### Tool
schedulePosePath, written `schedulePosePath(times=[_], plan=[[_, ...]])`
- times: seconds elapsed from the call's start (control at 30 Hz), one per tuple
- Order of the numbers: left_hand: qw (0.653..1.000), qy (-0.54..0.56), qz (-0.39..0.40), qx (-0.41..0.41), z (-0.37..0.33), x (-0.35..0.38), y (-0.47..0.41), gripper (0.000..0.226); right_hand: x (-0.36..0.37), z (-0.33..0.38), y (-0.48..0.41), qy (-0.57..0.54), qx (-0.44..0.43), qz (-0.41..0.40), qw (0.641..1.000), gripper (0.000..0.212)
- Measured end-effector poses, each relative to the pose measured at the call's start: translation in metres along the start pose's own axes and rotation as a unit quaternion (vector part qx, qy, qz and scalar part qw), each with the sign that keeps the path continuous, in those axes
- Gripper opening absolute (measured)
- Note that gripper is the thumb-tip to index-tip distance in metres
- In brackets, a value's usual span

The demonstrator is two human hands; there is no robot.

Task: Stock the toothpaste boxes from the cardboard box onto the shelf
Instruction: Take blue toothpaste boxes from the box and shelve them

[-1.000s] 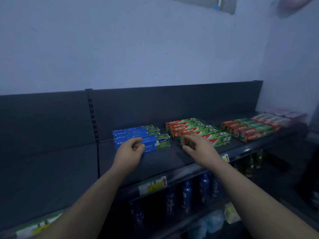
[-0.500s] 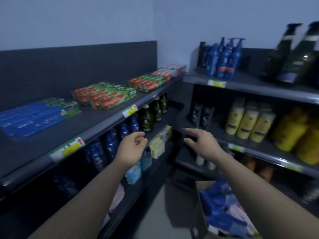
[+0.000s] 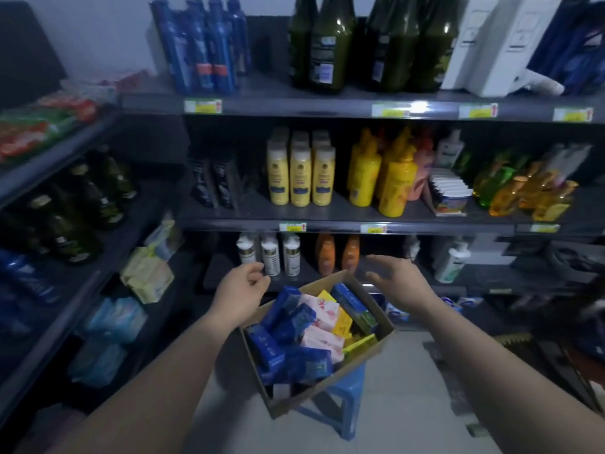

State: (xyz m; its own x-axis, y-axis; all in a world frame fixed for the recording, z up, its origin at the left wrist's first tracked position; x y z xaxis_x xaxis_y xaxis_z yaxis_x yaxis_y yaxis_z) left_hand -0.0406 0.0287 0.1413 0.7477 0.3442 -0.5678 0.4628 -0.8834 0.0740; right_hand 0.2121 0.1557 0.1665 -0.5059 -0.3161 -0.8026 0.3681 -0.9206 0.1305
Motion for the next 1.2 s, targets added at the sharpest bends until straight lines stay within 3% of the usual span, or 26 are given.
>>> schedulePosePath(times=[0.17, 0.37, 0.77, 0.87, 1.0, 1.2], plan=[[0.999, -0.011, 0.045, -0.025, 0.001, 0.076, -0.054, 0.041, -0.003, -0.089, -0.045, -0.023, 0.077, 0.014, 0.997, 0.043], [0.993, -0.043, 0.107, -0.039, 0.037, 0.151, -0.108, 0.04, 0.046, -0.17, -0.083, -0.063, 0.157, 0.064, 0.983, 0.043], [0.966, -0.124, 0.228, -0.002, 0.114, 0.296, -0.24, 0.041, 0.157, -0.257, -0.158, -0.049, 0.212, 0.073, 0.973, 0.036], [0.941, -0.181, 0.28, 0.053, 0.133, 0.337, -0.264, 0.044, 0.179, -0.275, -0.175, -0.055, 0.224, 0.063, 0.971, 0.033], [0.884, -0.279, 0.347, 0.141, 0.153, 0.382, -0.287, 0.051, 0.2, -0.296, -0.186, -0.076, 0.236, 0.036, 0.968, 0.03], [0.827, -0.355, 0.379, 0.214, 0.168, 0.424, -0.296, 0.062, 0.22, -0.316, -0.189, -0.13, 0.233, 0.025, 0.963, 0.027]])
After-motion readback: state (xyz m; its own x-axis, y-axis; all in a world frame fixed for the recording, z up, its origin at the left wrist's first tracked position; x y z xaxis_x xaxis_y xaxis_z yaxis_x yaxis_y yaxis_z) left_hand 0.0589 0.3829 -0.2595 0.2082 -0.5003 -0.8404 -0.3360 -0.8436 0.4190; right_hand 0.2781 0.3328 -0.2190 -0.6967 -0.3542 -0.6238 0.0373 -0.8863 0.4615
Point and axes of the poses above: each hand's wrist, its own y-axis away from the middle knuckle, its own x-axis out of the palm, z = x × y, the point moved 7 cm from there along -y, towards the middle knuckle, and after that the axes turned 6 degrees about x, right-handed, at the moved point
